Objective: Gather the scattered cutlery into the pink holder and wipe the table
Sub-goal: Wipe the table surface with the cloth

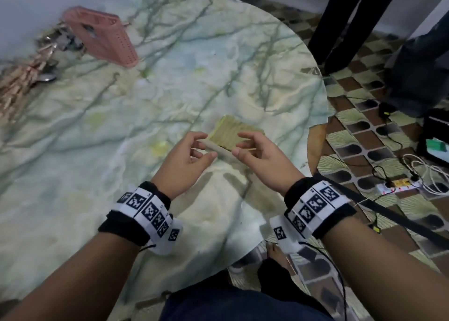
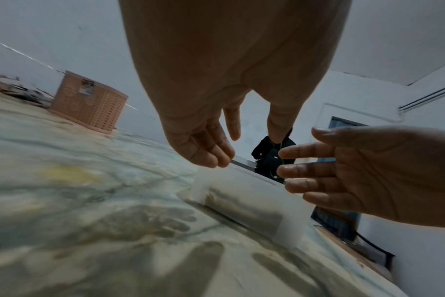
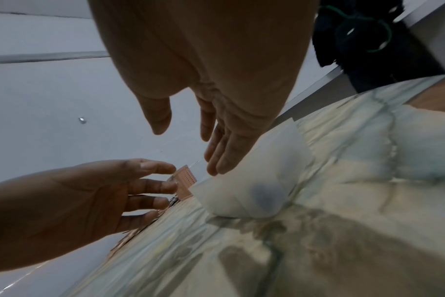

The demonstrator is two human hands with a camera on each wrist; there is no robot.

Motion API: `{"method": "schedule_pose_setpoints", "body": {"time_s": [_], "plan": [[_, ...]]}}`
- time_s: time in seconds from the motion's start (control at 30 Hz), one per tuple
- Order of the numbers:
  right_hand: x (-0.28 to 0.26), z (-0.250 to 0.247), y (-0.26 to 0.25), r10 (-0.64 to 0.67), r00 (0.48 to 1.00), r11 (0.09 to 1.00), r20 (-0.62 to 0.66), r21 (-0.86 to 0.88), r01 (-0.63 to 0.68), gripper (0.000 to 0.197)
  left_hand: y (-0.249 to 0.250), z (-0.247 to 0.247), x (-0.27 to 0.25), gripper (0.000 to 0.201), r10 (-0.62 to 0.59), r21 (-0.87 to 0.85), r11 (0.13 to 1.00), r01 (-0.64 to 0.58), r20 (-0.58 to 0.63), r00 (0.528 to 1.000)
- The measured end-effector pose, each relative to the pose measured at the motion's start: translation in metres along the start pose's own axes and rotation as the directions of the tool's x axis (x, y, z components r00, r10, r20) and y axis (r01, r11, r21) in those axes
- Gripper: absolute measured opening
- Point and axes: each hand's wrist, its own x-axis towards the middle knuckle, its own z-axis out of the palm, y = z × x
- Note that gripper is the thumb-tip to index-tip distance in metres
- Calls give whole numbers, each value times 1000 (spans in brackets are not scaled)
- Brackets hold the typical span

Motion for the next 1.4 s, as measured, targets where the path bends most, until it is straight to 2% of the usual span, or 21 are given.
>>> {"method": "schedule_pose_setpoints", "body": {"time_s": [0.13, 0.3, 0.47, 0.53, 0.6, 0.67, 0.73, 0.87, 1.03, 1.13, 1.27, 1.33, 1.4], "plan": [[7, -28, 3, -31, 991, 999, 132, -18, 34, 47, 10, 28, -5, 43, -57, -6, 998, 56, -128, 990], [15, -54, 5, -40, 966, 997, 254, -55, 56, 46, 15, 61, -20, 41, -141, -16, 990, 143, -284, 948], [34, -58, -5, -133, 959, 962, 250, -201, 186, 33, 20, 71, -15, 68, -267, 13, 957, 290, -355, 896], [49, -56, -8, -181, 957, 912, 225, -325, 249, 30, 19, 71, 0, 76, -307, 31, 939, 342, -374, 875], [65, -51, -10, -180, 949, 818, 258, -496, 290, 37, 17, 71, 15, 82, -350, 29, 922, 386, -361, 864], [81, -46, -11, -99, 946, 708, 308, -646, 284, 48, 17, 74, 25, 72, -384, -16, 916, 400, -315, 868], [92, -40, -11, 5, 952, 617, 305, -750, 237, 57, 19, 76, 29, 54, -403, -87, 915, 395, -261, 877], [99, -25, -4, 109, 953, 461, 284, -864, 204, 57, 18, 83, 32, 30, -418, -221, 900, 376, -193, 888], [95, -13, 6, 65, 984, 359, 163, -924, 129, 68, 21, 94, 37, 38, -435, -243, 893, 379, -248, 866], [101, -9, 5, 92, 989, 366, 113, -928, 72, 63, 18, 95, 39, 41, -441, -255, 889, 380, -258, 860], [110, -9, -7, 203, 968, 442, 148, -896, 44, 18, 22, 95, 39, 44, -435, -244, 894, 377, -261, 862], [111, -7, -12, 235, 959, 483, 157, -875, 25, 18, 22, 94, 38, 41, -430, -234, 897, 375, -262, 864], [110, -7, -16, 212, 961, 541, 179, -840, 37, 34, 22, 93, 38, 40, -436, -234, 894, 383, -256, 863]]}}
